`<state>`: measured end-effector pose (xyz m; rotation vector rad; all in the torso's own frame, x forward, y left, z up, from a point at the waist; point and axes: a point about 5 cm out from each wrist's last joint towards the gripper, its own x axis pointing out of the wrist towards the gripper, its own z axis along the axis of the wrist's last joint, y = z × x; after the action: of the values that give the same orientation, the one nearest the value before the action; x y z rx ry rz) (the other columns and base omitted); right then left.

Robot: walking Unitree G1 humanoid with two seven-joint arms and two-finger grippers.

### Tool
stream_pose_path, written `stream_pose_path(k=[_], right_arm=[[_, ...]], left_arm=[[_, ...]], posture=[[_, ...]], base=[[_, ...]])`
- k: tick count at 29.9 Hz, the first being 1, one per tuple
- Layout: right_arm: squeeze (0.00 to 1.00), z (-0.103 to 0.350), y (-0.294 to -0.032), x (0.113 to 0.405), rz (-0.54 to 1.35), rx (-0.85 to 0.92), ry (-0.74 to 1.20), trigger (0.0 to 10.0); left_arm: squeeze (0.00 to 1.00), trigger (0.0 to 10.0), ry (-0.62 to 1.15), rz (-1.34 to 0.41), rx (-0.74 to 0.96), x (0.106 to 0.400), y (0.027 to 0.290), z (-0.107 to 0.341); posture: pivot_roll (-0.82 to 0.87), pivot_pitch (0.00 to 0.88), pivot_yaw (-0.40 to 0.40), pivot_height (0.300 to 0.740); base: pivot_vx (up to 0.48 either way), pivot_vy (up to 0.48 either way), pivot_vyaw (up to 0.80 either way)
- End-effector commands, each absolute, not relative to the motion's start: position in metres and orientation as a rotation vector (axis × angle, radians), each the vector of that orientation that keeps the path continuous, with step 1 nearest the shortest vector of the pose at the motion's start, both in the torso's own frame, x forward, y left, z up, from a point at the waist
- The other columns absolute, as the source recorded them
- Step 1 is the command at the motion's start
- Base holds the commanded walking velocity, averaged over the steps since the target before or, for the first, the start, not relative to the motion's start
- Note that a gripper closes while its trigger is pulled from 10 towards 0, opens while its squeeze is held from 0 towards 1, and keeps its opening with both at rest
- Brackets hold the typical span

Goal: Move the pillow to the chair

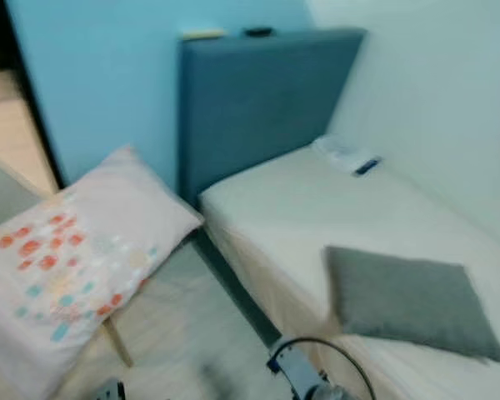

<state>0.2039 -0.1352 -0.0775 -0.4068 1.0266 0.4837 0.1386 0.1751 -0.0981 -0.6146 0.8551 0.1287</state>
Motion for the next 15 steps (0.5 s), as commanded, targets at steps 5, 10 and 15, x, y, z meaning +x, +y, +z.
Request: stream_pose_path(k=[5, 10, 15], right_arm=[[0.0, -0.0747, -0.142, 0.2091, 0.461, -0.418, 1.016, 10.0], [0.0, -0.0733, -0.1425, 0.2115, 0.452, -0.407, 1.007, 10.0], [0.0, -0.0697, -0.1381, 0.2173, 0.435, -0.335, 0.977, 10.0]], left_arm=[[0.0, 10.0, 0.885, 0.104, -0.618, 0.1362, 0.168, -0.0999], [0.0, 10.0, 0.889, 0.107, -0.619, 0.1358, 0.1671, -0.1003], [0.0, 10.0, 0.883, 0.11, -0.614, 0.1369, 0.1675, -0.0998]], posture=[[0.08, 0.005, -0.102, 0.74], [0.08, 0.011, -0.108, 0.74], [0.08, 0.013, -0.106, 0.74]], base=[[0.0, 0.0, -0.71], [0.0, 0.0, -0.71], [0.0, 0.0, -0.71]])
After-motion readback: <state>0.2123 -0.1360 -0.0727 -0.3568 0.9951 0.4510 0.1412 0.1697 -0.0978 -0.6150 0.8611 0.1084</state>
